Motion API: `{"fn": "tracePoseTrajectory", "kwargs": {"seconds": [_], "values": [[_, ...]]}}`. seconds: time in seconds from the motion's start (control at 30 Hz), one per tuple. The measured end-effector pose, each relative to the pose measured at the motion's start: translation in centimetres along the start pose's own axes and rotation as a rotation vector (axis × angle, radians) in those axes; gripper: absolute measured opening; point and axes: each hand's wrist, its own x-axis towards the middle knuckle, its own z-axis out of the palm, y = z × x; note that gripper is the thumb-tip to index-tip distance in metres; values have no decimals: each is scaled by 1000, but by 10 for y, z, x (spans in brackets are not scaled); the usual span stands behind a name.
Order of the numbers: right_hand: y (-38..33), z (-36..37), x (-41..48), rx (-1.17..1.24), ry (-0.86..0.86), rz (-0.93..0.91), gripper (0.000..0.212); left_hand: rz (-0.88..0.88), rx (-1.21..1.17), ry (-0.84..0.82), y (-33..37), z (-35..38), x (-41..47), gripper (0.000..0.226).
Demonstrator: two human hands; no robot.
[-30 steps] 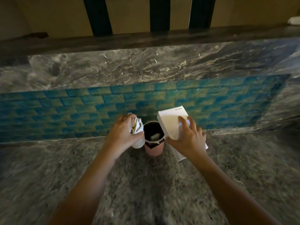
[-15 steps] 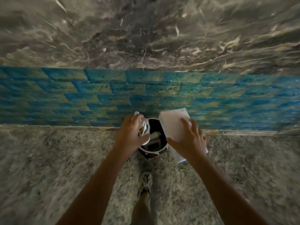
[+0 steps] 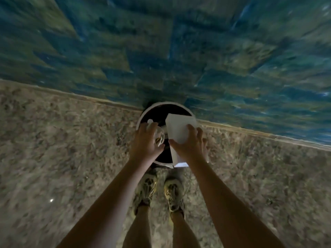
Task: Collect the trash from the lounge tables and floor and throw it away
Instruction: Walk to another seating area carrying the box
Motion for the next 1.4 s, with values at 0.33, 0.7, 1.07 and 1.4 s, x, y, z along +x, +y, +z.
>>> {"fn": "tracePoseTrajectory", "kwargs": {"seconds": [0.33, 0.7, 1.07, 1.4], "values": [[11, 17, 14, 33, 98, -150, 73, -30, 60, -94, -14, 29, 19, 81], [-98, -122, -67, 204, 298, -711, 44, 127, -51, 362, 59, -130, -12, 45], [-226, -231, -219, 308, 169, -1225, 38, -130, 68, 796, 78, -347, -188, 51], [-312, -239, -454, 367, -34, -1745, 37, -451, 181, 1212, 84, -441, -434, 51]]}}
